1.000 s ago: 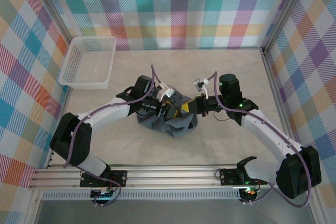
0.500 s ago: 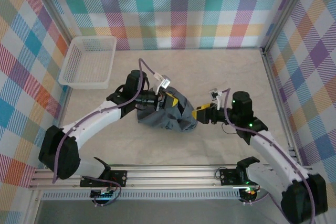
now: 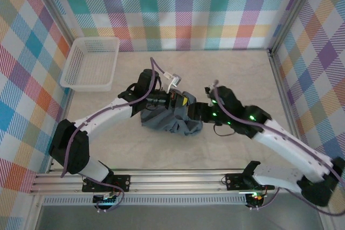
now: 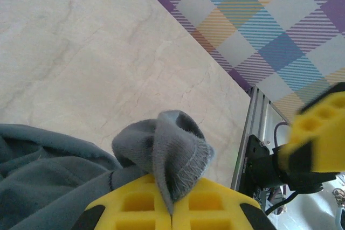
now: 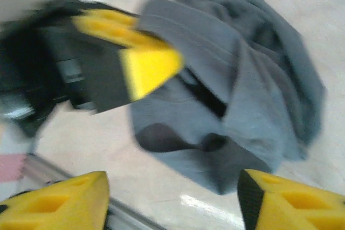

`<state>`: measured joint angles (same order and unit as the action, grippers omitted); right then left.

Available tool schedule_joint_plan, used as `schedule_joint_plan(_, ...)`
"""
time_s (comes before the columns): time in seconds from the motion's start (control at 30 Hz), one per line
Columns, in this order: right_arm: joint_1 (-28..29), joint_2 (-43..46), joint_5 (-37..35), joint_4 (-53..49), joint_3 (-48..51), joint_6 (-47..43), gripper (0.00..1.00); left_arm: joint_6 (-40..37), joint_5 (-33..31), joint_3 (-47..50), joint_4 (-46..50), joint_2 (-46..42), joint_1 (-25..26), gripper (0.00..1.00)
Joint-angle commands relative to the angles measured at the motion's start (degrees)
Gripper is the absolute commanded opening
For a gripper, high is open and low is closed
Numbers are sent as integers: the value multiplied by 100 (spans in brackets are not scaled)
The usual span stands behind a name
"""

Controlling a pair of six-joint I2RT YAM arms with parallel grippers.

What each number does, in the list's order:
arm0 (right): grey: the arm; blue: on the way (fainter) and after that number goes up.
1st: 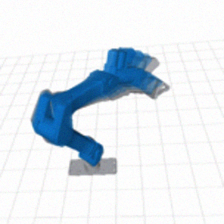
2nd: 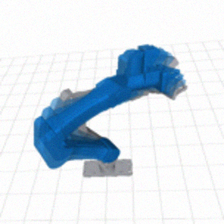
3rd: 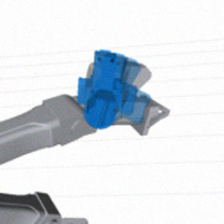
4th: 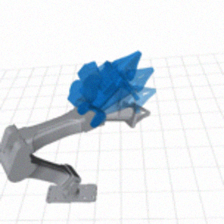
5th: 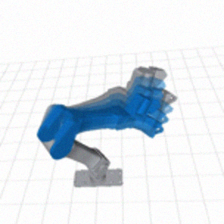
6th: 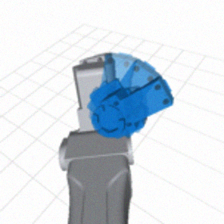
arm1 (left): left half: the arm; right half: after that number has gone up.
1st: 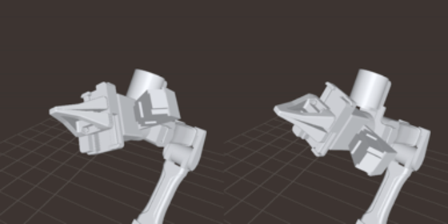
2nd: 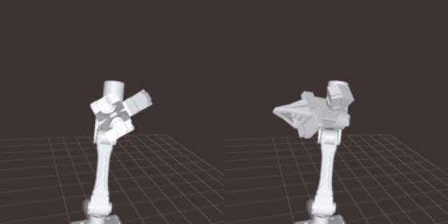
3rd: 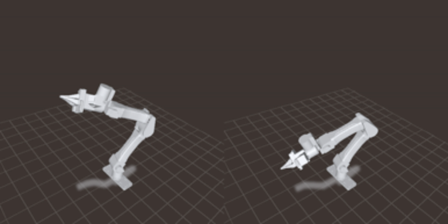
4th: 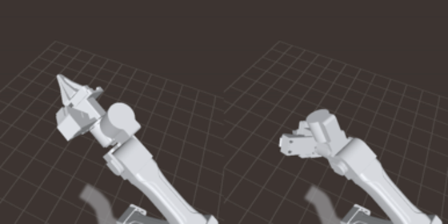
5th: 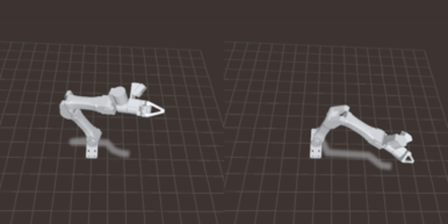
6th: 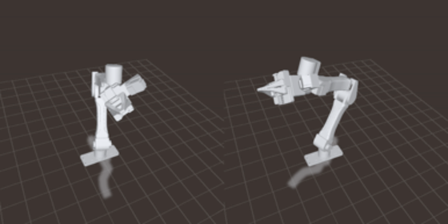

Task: Fold the inside-out t-shirt

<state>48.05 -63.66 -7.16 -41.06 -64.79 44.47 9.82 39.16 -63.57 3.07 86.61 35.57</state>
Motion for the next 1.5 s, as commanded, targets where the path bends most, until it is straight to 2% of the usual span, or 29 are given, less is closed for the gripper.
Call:
schedule_joint_plan(0.0, 38, -828, -598, -1213, -610, 588, 70, 40, -38, -188, 121, 34, 129, 0)
schedule_joint_plan(0.1, 39, -1366, -558, -1125, -912, 538, 70, -28, -18, -198, 238, 6, 152, 0)
schedule_joint_plan(0.23, 30, -1738, -1196, -1297, -1053, 503, 70, -120, -70, -158, 328, -72, 154, 0)
schedule_joint_plan(0.33, 20, -1986, -1653, -1493, -1128, 323, 66, -130, -75, -136, 317, -89, 156, 0)
schedule_joint_plan(0.4, 3, -2125, -1785, -1598, -1123, 257, 59, -155, -90, -138, 359, -91, 160, 0)
schedule_joint_plan(0.47, -62, -2121, -1696, -1516, -939, 274, 53, -174, -107, -108, 335, -122, 161, 0)
schedule_joint_plan(0.63, -324, -1855, -1012, -792, -367, 199, 46, -178, -112, -7, 295, -139, 161, 0)
schedule_joint_plan(0.87, -361, -1572, -1005, -1349, -77, 87, 37, -235, -172, 38, 338, -177, 160, 0)
schedule_joint_plan(0.97, -607, -1432, -921, -1329, 252, -104, 25, -235, -190, 55, 304, -173, 161, 0)
schedule_joint_plan(1.07, -737, -1378, -665, -1116, 271, -554, 1, -235, -202, 43, 316, -145, 160, 0)
schedule_joint_plan(1.17, -867, -1258, -685, -1264, 77, -751, 0, -282, -339, -11, 469, -170, 161, 0)
schedule_joint_plan(1.3, -1432, -208, -1528, -1209, 185, -500, 0, -242, -306, 57, 285, -311, 297, 0)
schedule_joint_plan(1.37, -1816, 447, -1924, -957, 340, -468, 0, -652, -238, -81, 366, -288, 840, 3)
schedule_joint_plan(1.43, -1921, 893, -2406, -563, 541, -763, 0, -1365, -287, -252, 688, -169, 1492, 9)
schedule_joint_plan(1.47, -1927, 1041, -2589, -392, 626, -1003, 18, -1594, -373, -273, 789, -99, 1733, 13)
